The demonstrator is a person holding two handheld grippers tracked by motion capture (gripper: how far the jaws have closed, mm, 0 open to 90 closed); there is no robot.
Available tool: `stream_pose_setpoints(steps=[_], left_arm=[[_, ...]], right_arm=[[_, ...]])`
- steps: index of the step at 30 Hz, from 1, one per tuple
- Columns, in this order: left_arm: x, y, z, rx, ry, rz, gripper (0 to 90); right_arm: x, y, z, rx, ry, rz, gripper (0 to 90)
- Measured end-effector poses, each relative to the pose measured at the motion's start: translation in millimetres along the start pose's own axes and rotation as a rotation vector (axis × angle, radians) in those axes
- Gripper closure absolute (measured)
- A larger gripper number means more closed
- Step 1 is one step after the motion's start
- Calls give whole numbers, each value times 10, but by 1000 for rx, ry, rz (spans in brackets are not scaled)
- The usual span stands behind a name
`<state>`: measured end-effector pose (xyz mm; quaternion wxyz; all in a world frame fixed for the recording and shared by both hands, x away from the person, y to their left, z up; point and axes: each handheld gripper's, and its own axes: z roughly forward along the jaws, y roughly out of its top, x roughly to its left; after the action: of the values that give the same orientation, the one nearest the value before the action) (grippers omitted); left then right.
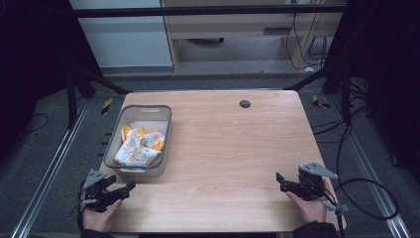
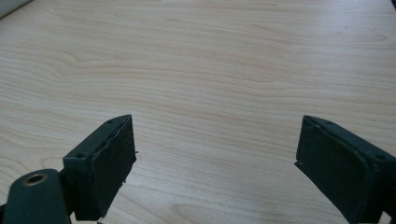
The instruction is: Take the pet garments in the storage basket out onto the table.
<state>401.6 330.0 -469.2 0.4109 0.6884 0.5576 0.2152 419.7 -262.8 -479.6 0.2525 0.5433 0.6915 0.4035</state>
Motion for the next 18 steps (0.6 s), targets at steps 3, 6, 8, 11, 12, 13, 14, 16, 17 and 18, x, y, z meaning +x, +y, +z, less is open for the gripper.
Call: stream_pose_setpoints(steps=[3,6,8,11,12,13,14,16,17,18], left_arm=[[-6,14,-26,-12,9,0,196],[-9,28,-51,-26,12,-3,203],[-14,39,-64,-34,16,-1,208],[-28,66,-79,-43,19,12,212],[-33,73,-85,-48,17,14,212],[-38,85,-95,-49,17,16,212],[-41,97,-106,-56,16,15,212],[-46,121,-135,-70,14,17,212],[-49,133,-150,-78,13,16,212],[-51,146,-166,-87,13,16,212]], right_arm=[[18,-1,6,9,10,0,117],[22,-8,16,17,3,-16,116],[16,-7,21,16,1,-20,116],[10,-11,29,19,-5,-29,116],[11,-12,28,20,-8,-30,116],[11,-12,27,19,-11,-32,116],[13,-13,26,18,-10,-29,116],[14,-13,27,17,-10,-28,117],[15,-13,27,17,-11,-28,117],[16,-14,27,15,-13,-30,117]])
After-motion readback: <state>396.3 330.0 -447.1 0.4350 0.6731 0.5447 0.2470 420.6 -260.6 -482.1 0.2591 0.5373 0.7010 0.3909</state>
